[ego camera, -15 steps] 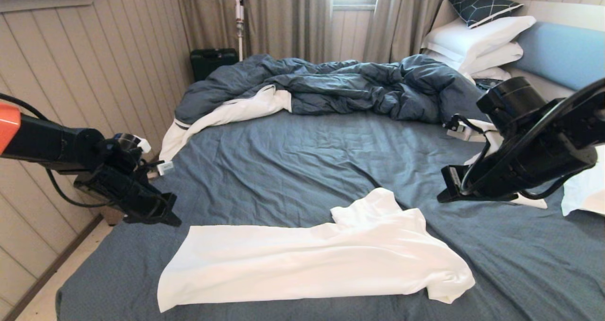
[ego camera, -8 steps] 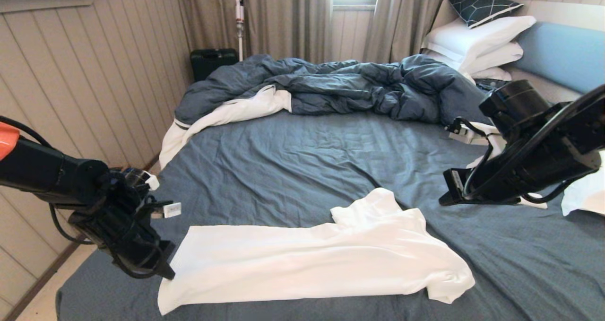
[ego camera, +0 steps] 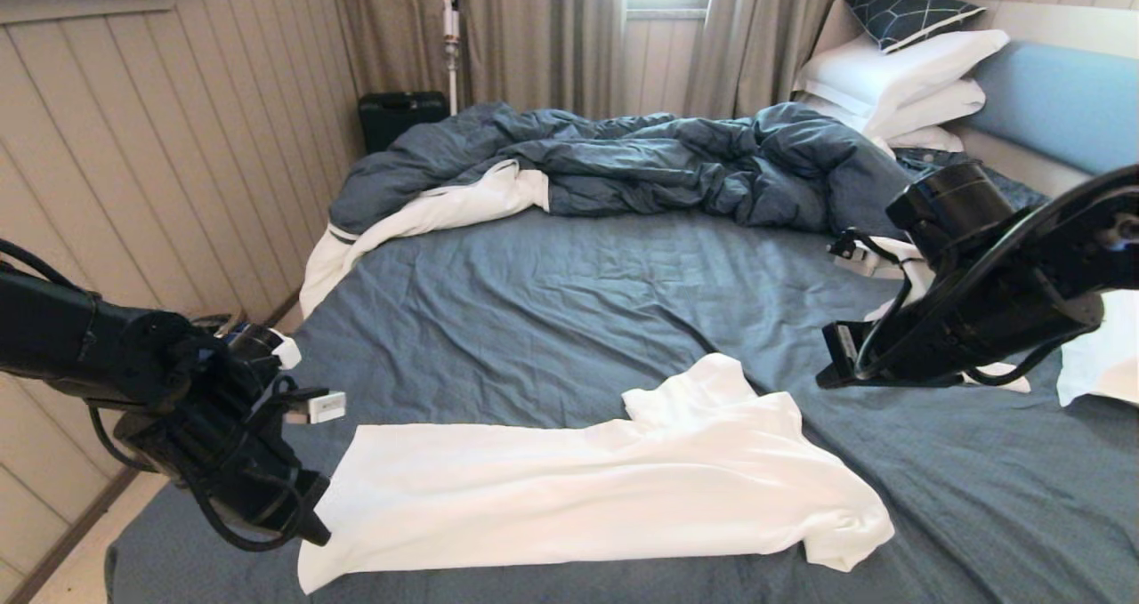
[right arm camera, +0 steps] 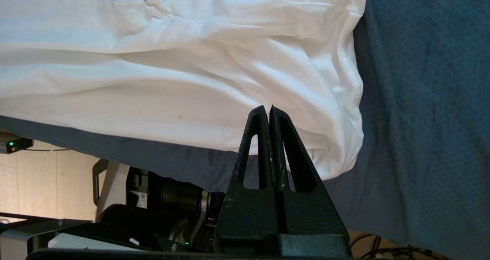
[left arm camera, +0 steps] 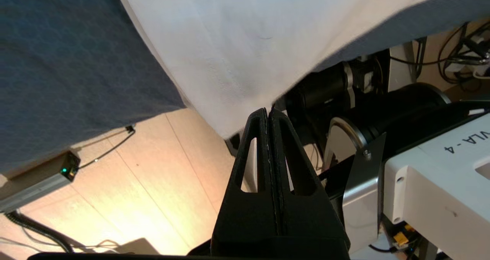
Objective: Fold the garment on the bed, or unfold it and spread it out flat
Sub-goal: Fold the white T-shirt
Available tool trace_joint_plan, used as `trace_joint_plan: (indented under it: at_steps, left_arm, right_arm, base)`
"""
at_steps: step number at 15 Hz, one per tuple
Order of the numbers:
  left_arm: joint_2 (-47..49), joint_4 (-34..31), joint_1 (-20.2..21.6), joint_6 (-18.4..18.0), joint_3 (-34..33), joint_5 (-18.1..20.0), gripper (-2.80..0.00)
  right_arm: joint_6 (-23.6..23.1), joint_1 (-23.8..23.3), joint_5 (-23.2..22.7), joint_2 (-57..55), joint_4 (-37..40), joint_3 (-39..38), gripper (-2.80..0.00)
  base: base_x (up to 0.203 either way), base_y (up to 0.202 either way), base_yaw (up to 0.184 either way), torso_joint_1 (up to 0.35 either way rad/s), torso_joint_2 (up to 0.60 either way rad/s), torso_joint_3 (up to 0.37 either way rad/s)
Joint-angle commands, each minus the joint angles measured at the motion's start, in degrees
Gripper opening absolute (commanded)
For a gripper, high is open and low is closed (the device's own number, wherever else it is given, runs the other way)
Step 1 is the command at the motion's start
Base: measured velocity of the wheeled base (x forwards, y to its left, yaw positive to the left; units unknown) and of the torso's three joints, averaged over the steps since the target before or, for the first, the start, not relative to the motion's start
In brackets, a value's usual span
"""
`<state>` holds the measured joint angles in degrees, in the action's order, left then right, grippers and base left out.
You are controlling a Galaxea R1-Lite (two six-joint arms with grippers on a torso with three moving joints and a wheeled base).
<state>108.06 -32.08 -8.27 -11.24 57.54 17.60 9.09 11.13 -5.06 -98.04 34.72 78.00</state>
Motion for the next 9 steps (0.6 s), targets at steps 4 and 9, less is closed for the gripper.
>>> trace_joint_plan:
  at_steps: [4,9]
  left_arm:
    - [-1.70,-0.28,-3.10,-1.24,-2.91,-1.12,-2.80]
    - [7.30,-0.26,-3.54,-0.98,6.60,-1.87,-2.80]
  right_arm:
    - [0.05,0.03,0.05,-0.58,-0.53,-0.13,-2.80]
    - [0.13,0.03,0.23,0.04,-0.44,0.67,-2.80]
  base:
    - [0.000,0.000,0.000,0.000,0.00,0.000]
    - [0.000,0.000,0.000,0.000,0.00,0.000]
